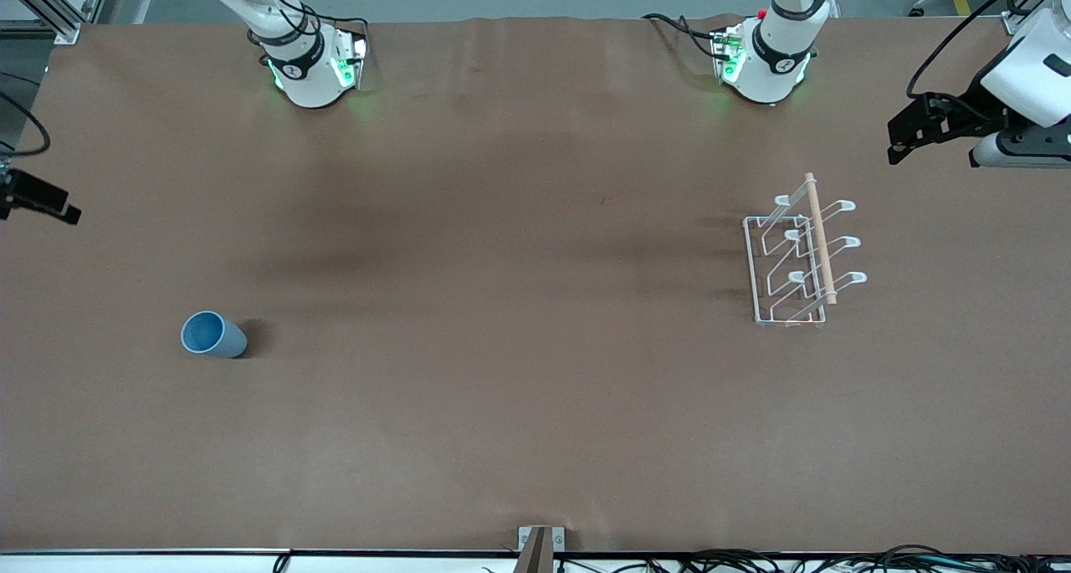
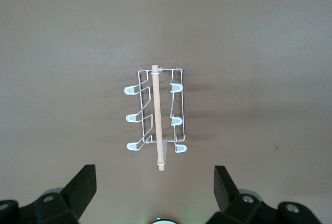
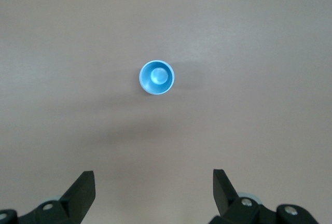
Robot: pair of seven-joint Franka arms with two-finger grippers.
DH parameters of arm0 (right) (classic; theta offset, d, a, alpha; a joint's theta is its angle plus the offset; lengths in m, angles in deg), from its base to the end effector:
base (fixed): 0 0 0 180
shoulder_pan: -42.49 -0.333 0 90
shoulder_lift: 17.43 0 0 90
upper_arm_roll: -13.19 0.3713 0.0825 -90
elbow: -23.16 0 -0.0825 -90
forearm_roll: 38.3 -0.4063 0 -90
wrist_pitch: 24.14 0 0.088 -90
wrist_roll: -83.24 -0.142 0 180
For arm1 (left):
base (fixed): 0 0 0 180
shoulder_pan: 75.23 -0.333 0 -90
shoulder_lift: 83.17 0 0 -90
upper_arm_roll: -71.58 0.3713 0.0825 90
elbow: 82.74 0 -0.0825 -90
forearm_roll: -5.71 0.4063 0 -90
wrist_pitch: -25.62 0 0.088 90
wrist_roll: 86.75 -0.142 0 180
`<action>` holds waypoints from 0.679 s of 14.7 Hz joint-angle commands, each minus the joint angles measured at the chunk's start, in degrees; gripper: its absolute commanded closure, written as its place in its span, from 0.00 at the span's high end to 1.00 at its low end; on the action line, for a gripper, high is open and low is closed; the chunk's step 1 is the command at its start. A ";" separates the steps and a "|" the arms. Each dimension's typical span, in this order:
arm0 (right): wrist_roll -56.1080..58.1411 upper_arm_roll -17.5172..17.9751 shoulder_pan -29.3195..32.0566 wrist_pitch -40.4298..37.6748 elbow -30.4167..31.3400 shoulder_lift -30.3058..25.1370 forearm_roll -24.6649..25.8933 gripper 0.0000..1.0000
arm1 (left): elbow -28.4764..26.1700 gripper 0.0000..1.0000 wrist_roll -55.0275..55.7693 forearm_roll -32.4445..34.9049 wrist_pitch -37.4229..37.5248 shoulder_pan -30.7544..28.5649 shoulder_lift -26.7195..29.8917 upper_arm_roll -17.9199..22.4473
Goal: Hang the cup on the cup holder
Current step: 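Reach the right gripper toward the blue cup lying on its side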
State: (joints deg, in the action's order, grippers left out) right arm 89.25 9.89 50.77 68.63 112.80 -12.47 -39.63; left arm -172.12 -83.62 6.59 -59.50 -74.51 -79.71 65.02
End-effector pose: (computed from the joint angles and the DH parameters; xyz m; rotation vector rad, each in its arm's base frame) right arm 0.5978 -0.1177 0.6008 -3.1147 0.1536 0.0447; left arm 0.5411 -0.0691 0.6764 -3.1162 0.1106 0.0191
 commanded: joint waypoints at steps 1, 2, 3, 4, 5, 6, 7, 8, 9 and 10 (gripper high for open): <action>2.42 0.58 1.56 3.72 0.54 5.30 -0.86 0.99 | 1.58 1.00 -1.19 -0.52 1.19 -0.28 -0.65 0.15; 3.12 0.58 1.74 5.12 0.89 7.58 -0.86 0.99 | 1.58 1.00 -1.20 -0.53 1.28 -0.37 -0.65 0.23; 3.22 0.58 1.83 7.14 1.33 9.43 -0.95 0.98 | 1.58 1.00 -1.20 -0.61 1.28 -0.37 -0.73 0.23; 3.30 0.58 1.91 9.25 1.68 11.02 -0.95 0.98 | 1.66 1.00 -1.11 -0.61 1.19 -0.29 -0.82 0.23; 3.31 0.58 2.09 11.10 1.68 12.86 -0.95 0.98 | 1.58 1.00 -1.11 -0.61 1.19 -0.20 -1.00 0.15; 3.48 0.67 2.27 13.03 1.68 14.88 -1.04 0.98 | 1.66 1.00 -0.93 -0.53 1.28 0.41 -1.09 0.15; 4.96 0.67 2.79 15.57 1.68 17.08 -1.91 0.98 | 1.58 1.00 -0.93 -0.53 1.19 0.59 -1.09 0.06; 6.11 0.67 3.06 17.34 1.68 18.75 -2.79 0.98 | 1.58 1.00 -0.93 -0.61 1.19 0.42 -1.17 0.06; 6.29 0.67 3.32 18.66 1.68 20.42 -3.58 0.98 | 1.49 1.00 -1.02 -0.70 1.28 -0.02 -1.44 0.06; 6.38 0.67 3.76 20.15 1.68 22.01 -4.02 0.98 | 1.58 1.00 -1.11 -0.70 1.19 -0.28 -1.79 0.06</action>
State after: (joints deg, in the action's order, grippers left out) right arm 93.99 9.86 52.84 86.72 114.72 7.13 -41.95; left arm -172.02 -83.67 6.58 -59.40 -74.29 -80.34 64.98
